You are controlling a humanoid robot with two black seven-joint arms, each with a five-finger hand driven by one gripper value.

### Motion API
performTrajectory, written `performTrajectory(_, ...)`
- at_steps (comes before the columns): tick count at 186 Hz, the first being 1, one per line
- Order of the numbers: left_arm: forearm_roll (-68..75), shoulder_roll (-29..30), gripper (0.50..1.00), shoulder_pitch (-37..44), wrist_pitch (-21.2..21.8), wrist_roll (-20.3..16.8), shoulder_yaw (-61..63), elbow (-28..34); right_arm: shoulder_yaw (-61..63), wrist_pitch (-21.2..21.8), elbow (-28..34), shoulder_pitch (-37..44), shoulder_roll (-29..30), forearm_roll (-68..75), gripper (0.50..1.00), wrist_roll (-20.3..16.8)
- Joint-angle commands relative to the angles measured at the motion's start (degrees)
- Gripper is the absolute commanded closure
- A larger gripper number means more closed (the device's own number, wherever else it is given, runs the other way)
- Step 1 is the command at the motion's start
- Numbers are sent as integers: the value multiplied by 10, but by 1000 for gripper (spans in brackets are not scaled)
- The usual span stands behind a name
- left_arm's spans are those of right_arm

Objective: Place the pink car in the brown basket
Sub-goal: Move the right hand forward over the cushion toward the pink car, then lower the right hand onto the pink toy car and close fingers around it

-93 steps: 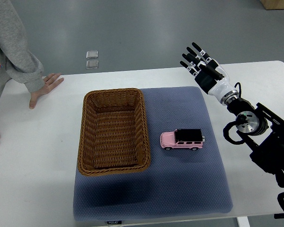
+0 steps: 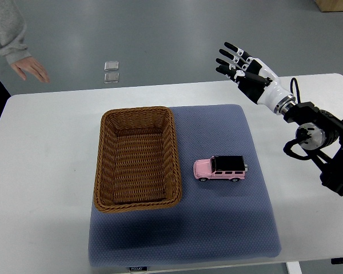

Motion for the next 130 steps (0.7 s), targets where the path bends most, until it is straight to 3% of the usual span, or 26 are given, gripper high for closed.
performTrajectory(1,0,0,500,-1,-1,0,0,-1,-112,8,47,51,-73,-129,587,-16)
performTrajectory(29,0,0,500,-2,-1,0,1,-4,-311,19,145,164,-185,-226,587,-26)
performTrajectory(59,0,0,500,-2,-1,0,1,-4,-421,37,268,249,-280,-241,587,-31)
performTrajectory(77,0,0,500,-2,-1,0,1,-4,-434,33,298,243,-292,-241,587,-31)
performTrajectory(130,0,0,500,-2,-1,0,1,-4,-425,-5,286,168,-252,-257,587,-30)
